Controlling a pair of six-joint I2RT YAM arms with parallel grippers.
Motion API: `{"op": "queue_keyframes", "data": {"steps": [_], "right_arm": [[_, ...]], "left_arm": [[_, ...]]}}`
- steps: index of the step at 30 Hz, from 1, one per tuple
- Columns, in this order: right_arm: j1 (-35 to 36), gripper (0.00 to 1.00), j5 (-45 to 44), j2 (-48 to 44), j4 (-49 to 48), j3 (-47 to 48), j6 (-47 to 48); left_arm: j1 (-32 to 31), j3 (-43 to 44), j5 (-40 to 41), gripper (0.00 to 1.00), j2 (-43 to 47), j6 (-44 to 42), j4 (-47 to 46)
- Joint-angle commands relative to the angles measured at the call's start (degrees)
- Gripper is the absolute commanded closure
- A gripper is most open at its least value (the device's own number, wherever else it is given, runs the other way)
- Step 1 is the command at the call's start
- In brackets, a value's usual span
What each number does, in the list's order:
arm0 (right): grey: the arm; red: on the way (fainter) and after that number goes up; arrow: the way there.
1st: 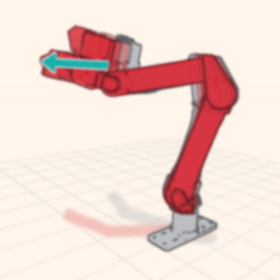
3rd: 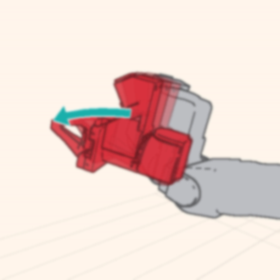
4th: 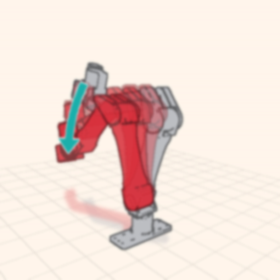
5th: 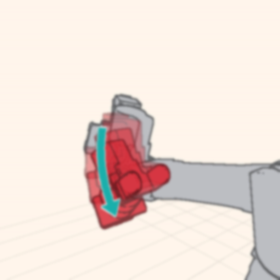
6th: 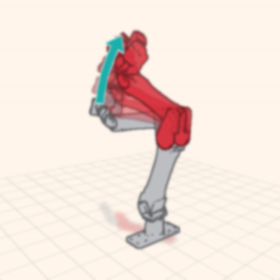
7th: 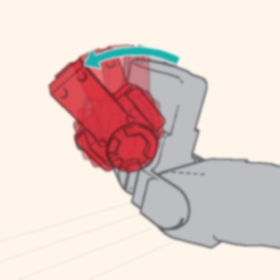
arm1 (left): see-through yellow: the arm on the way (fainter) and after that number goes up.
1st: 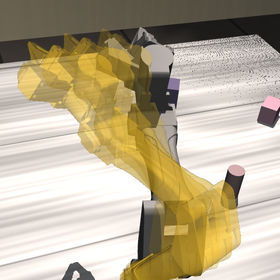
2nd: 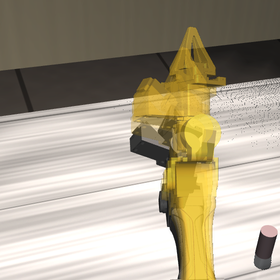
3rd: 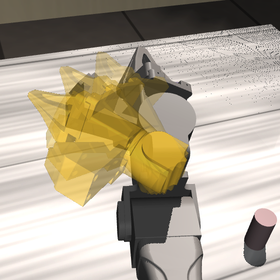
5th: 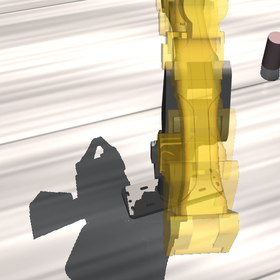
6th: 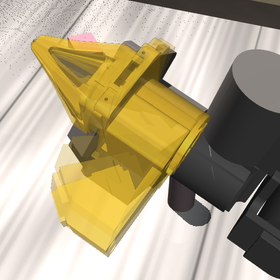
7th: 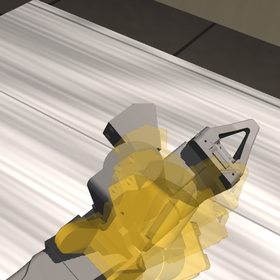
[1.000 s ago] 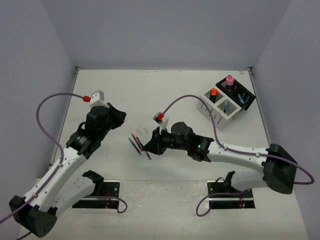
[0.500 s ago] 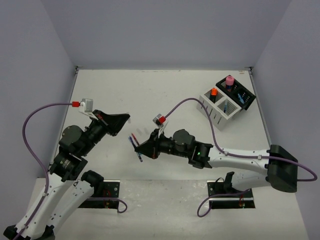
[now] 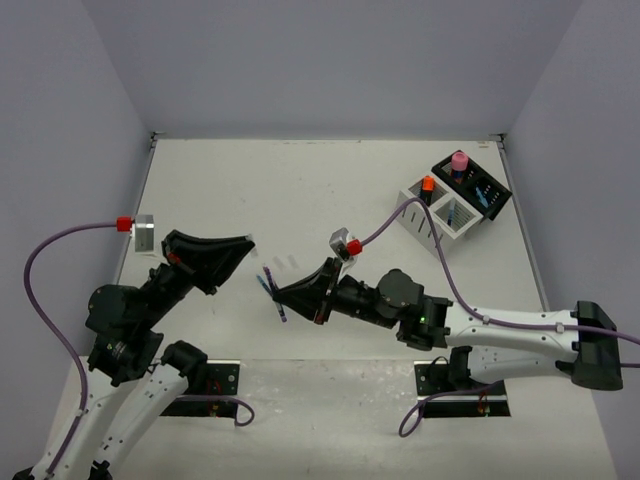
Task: Sort the stationery into containers
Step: Close the pen cap on the pen.
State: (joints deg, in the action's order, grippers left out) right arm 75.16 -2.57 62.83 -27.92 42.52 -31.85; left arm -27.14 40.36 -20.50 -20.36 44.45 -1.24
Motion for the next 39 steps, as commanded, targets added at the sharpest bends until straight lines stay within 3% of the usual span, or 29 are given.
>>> {"op": "queue_keyframes", "data": {"steps": [1, 19, 26, 39], "right_arm": [[0.9, 1.0, -1.7, -1.1, -3.4, 2.6, 2.9], [0.8, 1.0, -2.8, 0.9, -0.9, 8.1, 6.1], [1.0, 1.0, -3.1, 0.7, -1.2, 5.9, 4.6], [1.3, 1.0, -4.1, 3.3, 0.3, 7.3, 4.8]], "left_arm": [[0.0, -0.4, -3.8, 1.0, -0.5, 1.8, -5.3], [0.0, 0.2, -3.9, 1.0, -1.7, 2.7, -6.7], [0.0, 2.7, -0.1, 1.0, -2.1, 0.9, -3.7], [0.0, 4.6, -0.4, 1.0, -2.8, 0.8, -3.5]]}}
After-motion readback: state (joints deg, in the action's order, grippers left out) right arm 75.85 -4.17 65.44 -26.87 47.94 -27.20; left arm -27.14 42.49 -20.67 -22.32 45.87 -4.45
